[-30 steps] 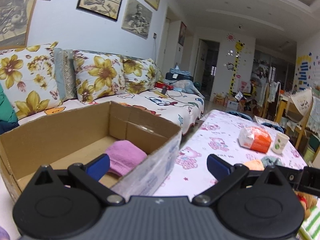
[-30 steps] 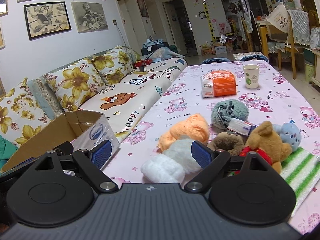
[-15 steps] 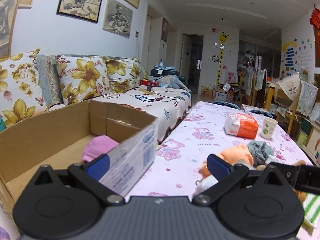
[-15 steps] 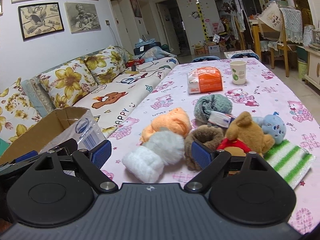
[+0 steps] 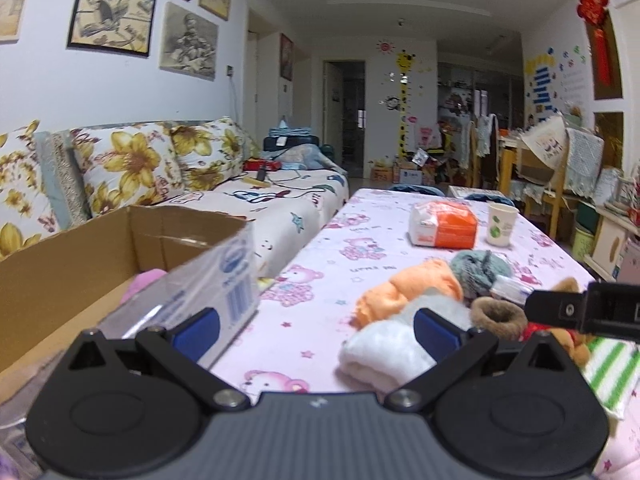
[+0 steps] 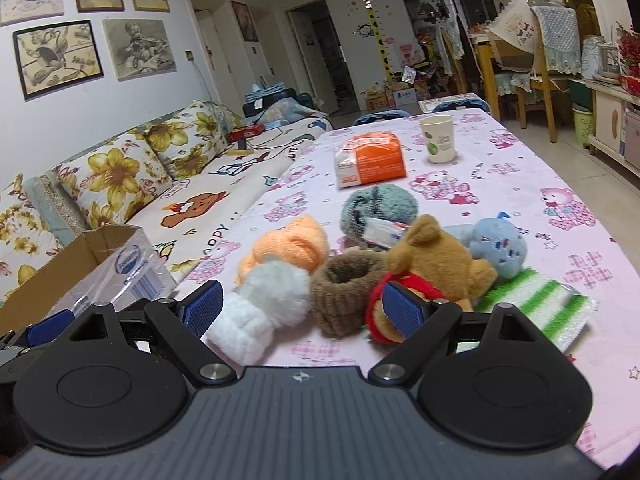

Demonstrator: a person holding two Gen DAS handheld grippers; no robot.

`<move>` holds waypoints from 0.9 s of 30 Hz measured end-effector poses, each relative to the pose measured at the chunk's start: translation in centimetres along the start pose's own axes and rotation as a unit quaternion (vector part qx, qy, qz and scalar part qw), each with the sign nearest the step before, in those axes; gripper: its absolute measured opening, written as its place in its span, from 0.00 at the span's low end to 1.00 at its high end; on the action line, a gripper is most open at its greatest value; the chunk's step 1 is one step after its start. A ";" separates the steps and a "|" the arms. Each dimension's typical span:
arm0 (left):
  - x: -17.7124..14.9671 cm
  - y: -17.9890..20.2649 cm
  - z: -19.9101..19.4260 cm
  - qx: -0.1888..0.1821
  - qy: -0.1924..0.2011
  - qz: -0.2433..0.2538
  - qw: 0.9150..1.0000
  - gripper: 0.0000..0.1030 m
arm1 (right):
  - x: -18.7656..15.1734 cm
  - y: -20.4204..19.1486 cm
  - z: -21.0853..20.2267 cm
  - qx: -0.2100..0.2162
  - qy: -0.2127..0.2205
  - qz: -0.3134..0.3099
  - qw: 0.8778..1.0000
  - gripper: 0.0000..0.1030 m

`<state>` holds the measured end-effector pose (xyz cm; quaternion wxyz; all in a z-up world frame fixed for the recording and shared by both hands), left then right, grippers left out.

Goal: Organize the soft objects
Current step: 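Move both tools back from the box to the table, then grasp the green-and-white striped cloth with the right tool while the left tool approaches the teddy bear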

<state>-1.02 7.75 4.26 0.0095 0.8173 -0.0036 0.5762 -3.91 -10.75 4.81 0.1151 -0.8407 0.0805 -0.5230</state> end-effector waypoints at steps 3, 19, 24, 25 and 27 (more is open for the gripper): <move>-0.3 1.0 0.0 -0.006 -0.004 0.011 1.000 0.99 | 0.0 0.6 -0.2 -0.008 0.002 0.008 1.000 1.00; -2.3 7.4 -0.6 -0.065 -0.026 0.069 0.995 0.99 | 1.0 7.1 -0.4 -0.065 0.005 0.080 0.995 1.00; -3.1 10.8 -1.5 -0.116 -0.037 0.099 0.988 0.99 | 1.6 9.6 0.3 -0.086 0.001 0.095 0.992 1.00; -3.3 11.6 -1.7 -0.126 -0.041 0.105 0.986 0.99 | 1.6 10.0 0.5 -0.090 -0.001 0.096 0.991 1.00; -3.7 13.0 -1.9 -0.145 -0.050 0.113 0.982 0.99 | 1.7 10.5 0.7 -0.091 -0.003 0.096 0.991 1.00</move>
Point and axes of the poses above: each gripper's, at about its wrist camera, not at the fingertips, and z roughly the way its jaws point, y to its right, x to its top, the point moved 5 cm from there along z, roughly the way its jaws point, and after that the axes turned 4 degrees about -x, right-handed, at the moved point
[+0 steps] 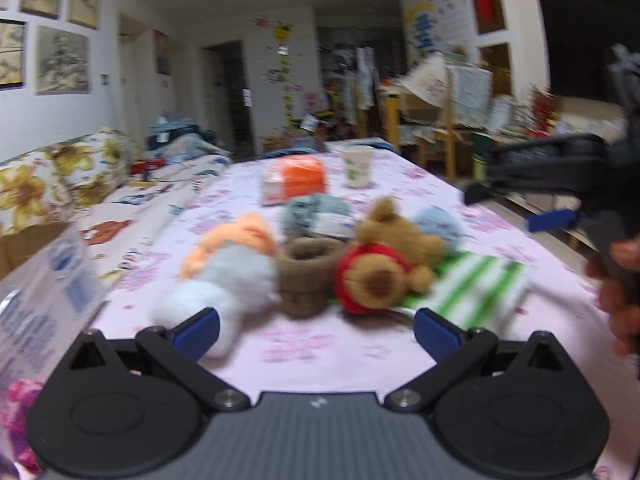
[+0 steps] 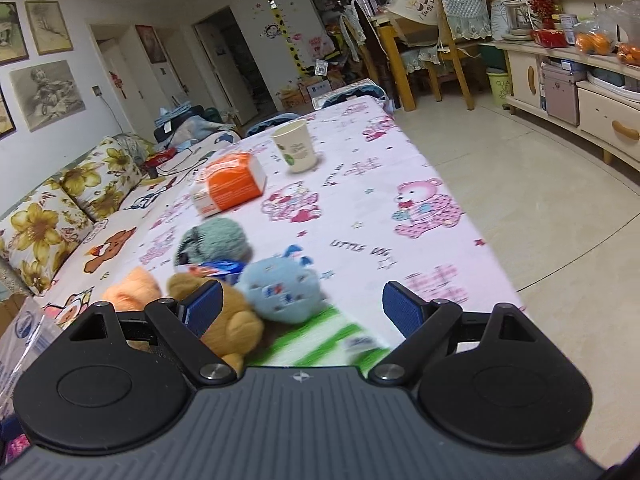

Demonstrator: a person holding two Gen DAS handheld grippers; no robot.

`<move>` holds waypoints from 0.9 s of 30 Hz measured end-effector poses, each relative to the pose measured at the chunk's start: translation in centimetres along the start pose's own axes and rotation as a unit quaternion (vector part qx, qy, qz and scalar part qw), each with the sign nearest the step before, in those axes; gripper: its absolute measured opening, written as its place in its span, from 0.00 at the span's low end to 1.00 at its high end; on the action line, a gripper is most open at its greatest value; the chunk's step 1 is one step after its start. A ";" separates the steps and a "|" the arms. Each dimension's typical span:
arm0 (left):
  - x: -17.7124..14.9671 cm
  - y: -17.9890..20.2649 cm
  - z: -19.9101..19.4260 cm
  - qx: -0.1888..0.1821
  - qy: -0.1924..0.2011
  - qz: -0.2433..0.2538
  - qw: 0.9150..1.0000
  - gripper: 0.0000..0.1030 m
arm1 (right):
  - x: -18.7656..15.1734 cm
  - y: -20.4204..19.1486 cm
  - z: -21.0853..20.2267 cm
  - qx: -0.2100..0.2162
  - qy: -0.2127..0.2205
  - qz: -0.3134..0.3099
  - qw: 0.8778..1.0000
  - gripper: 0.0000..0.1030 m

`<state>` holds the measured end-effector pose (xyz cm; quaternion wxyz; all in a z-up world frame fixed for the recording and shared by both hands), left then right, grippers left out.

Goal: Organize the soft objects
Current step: 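Grasp the green-and-white striped cloth with the right tool while the left tool approaches the teddy bear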

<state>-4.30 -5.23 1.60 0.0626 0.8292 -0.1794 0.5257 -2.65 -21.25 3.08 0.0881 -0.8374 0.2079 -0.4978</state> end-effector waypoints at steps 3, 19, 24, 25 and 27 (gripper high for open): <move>0.0 2.2 0.4 -0.021 -0.006 0.027 0.999 0.99 | -0.1 0.5 0.2 0.004 -0.007 0.001 1.000 1.00; 3.7 2.1 6.0 -0.035 -0.004 0.027 0.999 0.98 | -3.3 1.2 -1.3 0.064 -0.130 0.134 0.980 1.00; 3.7 2.5 7.2 -0.051 -0.013 0.033 0.998 0.92 | -4.7 0.2 -0.9 0.105 -0.160 0.178 0.965 0.96; 3.7 2.6 7.5 -0.054 -0.016 0.035 0.998 0.91 | -5.0 0.2 -0.8 0.109 -0.162 0.187 0.963 0.95; 3.6 2.6 8.2 -0.054 -0.022 0.035 0.998 0.90 | -5.2 -0.1 -0.7 0.120 -0.157 0.198 0.960 0.94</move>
Point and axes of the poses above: each gripper's, at about its wrist camera, not at the fingertips, and z roughly the way its jaws point, y to its right, x to its top, the point moved 5 cm from there along z, roughly the way its jaws point, and after that the axes turned 4 degrees about -x, right-handed, at the moved point
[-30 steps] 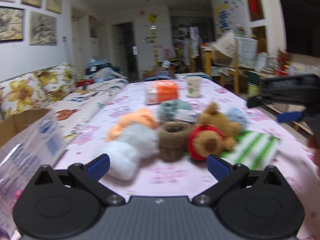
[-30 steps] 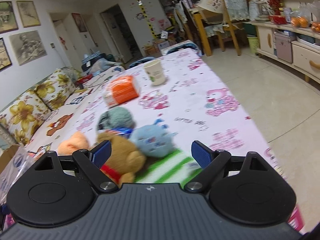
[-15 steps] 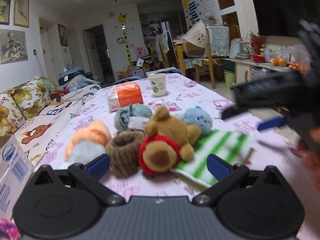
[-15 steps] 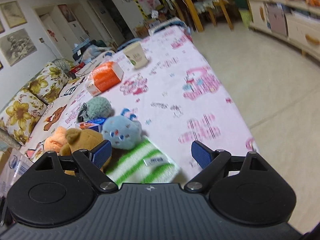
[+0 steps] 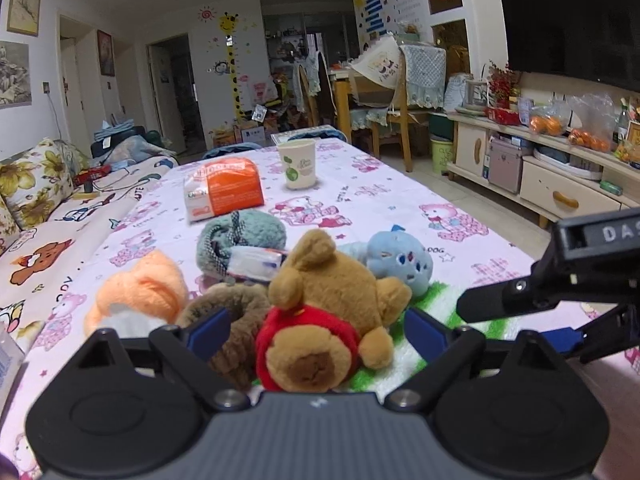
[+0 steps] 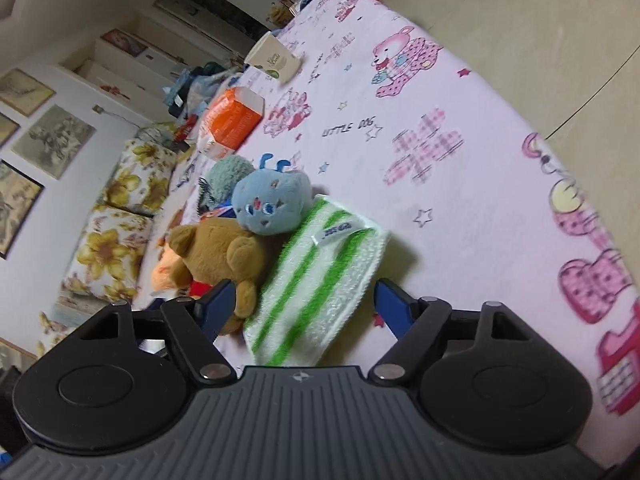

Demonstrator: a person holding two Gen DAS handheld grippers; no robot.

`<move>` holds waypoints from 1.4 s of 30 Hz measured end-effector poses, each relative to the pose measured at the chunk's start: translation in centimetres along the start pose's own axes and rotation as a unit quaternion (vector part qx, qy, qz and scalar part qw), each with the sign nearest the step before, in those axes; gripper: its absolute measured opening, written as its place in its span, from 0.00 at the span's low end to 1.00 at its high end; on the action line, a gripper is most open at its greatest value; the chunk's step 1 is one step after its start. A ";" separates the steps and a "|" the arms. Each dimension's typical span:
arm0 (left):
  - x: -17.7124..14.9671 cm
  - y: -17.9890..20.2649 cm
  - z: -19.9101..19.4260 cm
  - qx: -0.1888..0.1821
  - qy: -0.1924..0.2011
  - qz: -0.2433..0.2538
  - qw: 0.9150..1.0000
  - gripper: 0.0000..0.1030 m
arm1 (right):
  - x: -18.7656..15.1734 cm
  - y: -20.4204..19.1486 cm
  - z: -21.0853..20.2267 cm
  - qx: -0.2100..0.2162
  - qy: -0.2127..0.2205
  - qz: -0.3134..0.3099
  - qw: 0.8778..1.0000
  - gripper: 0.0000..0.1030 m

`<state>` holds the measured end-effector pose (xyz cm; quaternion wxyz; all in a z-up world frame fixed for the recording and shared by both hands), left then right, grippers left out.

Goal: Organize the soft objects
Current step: 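Grasp the green-and-white striped cloth with the right tool while the left tool approaches the teddy bear, then close the left tool on the teddy bear in the red scarf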

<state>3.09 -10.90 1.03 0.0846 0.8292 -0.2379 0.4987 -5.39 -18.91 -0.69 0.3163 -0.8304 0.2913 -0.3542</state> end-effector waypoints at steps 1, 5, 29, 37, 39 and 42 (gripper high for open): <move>0.0 -0.1 0.3 0.000 -0.002 -0.002 1.000 0.89 | 0.0 0.0 0.1 0.007 0.001 0.006 1.000 0.95; 0.0 -0.4 1.1 -0.012 -0.007 -0.017 1.000 0.87 | 0.5 0.3 0.0 0.054 0.017 0.043 0.997 0.92; -0.6 -1.6 3.5 -0.076 -0.023 -0.048 0.996 0.68 | 2.0 0.4 1.1 0.040 0.031 -0.005 0.999 0.33; -1.1 -2.4 2.7 -0.072 -0.021 -0.087 0.993 0.63 | 2.0 -0.6 0.3 0.000 0.057 -0.068 0.996 0.27; -1.2 -2.5 2.3 -0.069 -0.022 -0.095 0.993 0.63 | 2.0 -1.1 0.2 -0.010 0.065 -0.087 0.994 0.27; -1.6 -2.9 1.6 -0.067 -0.025 -0.112 0.991 0.63 | 2.1 -1.2 0.0 -0.013 0.070 -0.097 0.993 0.27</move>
Point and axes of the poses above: each gripper's, at about its wrist camera, not at the fingertips, and z roughly the way its jaws point, y to its right, x to its top, the point moved 5 cm from there along z, roughly the way its jaws point, and after that the axes turned 4 degrees about -x, right-handed, at the moved point
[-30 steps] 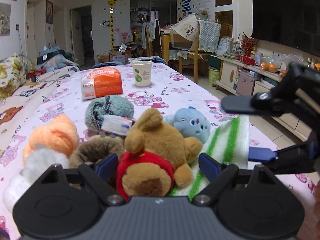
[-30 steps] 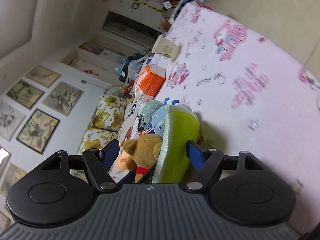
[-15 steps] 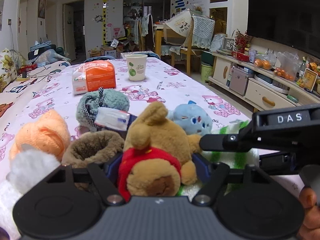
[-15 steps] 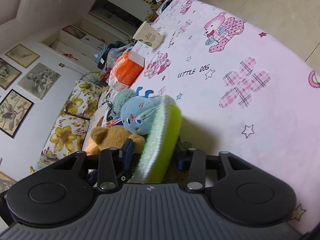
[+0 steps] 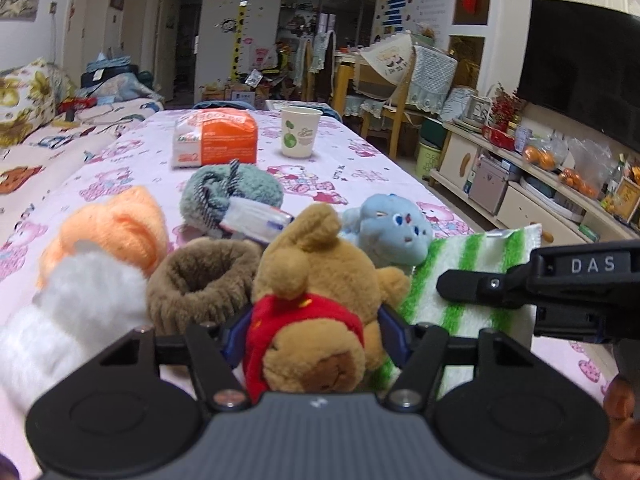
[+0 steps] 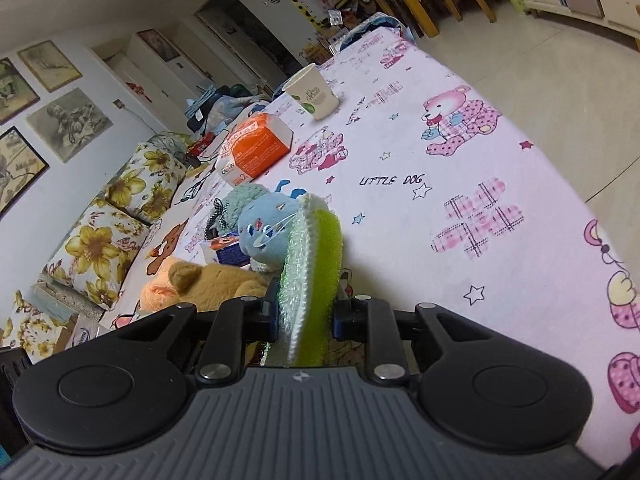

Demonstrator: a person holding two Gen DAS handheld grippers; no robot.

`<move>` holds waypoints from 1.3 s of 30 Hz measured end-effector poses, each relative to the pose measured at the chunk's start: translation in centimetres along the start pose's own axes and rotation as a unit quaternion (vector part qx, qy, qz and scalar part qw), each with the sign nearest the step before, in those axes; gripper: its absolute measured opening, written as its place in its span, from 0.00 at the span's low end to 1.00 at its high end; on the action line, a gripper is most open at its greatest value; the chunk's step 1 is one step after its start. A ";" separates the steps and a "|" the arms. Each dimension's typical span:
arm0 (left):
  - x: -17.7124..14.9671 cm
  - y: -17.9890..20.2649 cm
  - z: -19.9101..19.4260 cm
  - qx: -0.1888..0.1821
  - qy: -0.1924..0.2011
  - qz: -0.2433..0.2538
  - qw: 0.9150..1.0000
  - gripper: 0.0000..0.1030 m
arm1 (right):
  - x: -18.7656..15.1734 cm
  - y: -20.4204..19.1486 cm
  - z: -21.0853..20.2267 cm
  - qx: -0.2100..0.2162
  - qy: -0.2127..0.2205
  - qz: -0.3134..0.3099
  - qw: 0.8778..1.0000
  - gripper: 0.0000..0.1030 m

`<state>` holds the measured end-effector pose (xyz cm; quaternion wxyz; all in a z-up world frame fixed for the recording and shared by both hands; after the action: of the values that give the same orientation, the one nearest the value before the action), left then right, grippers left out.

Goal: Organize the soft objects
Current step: 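Close the left tool on the teddy bear in the red scarf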

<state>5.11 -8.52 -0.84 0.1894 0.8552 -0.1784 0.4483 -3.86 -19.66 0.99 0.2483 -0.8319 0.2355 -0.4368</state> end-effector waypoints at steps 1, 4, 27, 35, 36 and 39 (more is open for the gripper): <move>-0.1 -0.2 -0.3 0.000 0.001 -0.006 1.000 0.63 | 0.0 0.1 -0.1 0.000 0.001 0.000 1.000 0.27; -0.2 -0.5 -1.5 0.000 0.005 -0.015 1.000 0.63 | 0.2 0.3 0.1 0.000 0.003 -0.002 1.000 0.26; -0.7 -4.2 -8.8 0.024 0.048 -0.059 0.997 0.63 | 0.7 -2.7 0.2 0.020 0.044 -0.081 0.996 0.26; -0.3 -6.2 -10.3 0.032 0.067 -0.066 0.995 0.63 | 0.9 -3.9 0.7 0.028 0.049 -0.091 0.994 0.26; -0.3 -6.4 -10.5 0.035 0.071 -0.065 0.995 0.63 | 0.8 -4.1 0.8 0.029 0.049 -0.094 0.994 0.26; -0.1 -7.1 -11.2 0.045 0.078 -0.062 0.994 0.63 | 0.6 -4.7 1.3 0.030 0.045 -0.105 0.993 0.26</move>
<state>0.65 3.07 3.81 0.1917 0.8346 -0.0891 0.5086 -1.61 -16.12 3.60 0.2146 -0.8237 0.1448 -0.5045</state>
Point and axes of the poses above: each gripper's, at about its wrist camera, not at the fingertips, and z roughly the way its jaws point, y to its right, x to its top, the point moved 5 cm from there along z, roughly the way its jaws point, and after that the axes turned 4 degrees about -x, right-handed, at the moved point
